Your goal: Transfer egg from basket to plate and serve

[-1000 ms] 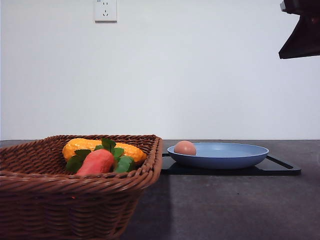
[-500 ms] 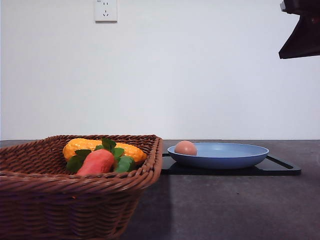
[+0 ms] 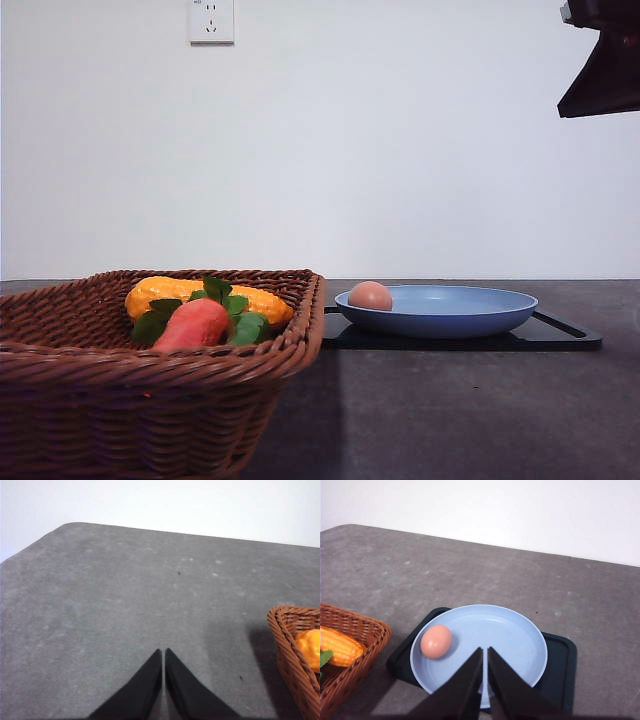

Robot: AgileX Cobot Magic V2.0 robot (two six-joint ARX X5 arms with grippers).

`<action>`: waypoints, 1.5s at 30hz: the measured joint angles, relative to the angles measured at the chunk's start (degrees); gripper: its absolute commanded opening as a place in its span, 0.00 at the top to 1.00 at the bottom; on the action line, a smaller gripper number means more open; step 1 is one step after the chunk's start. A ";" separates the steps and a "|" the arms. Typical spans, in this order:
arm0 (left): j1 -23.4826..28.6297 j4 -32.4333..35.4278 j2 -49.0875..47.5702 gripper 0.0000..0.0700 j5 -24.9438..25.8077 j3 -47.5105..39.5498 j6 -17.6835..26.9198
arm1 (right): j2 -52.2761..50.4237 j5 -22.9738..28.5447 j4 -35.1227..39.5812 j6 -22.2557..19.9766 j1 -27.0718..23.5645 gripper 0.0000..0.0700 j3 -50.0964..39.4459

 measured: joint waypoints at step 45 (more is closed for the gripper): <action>0.00 0.00 0.00 1.00 0.04 0.00 0.00 | -38.77 -18.17 -5.90 -6.93 -24.14 1.00 -20.84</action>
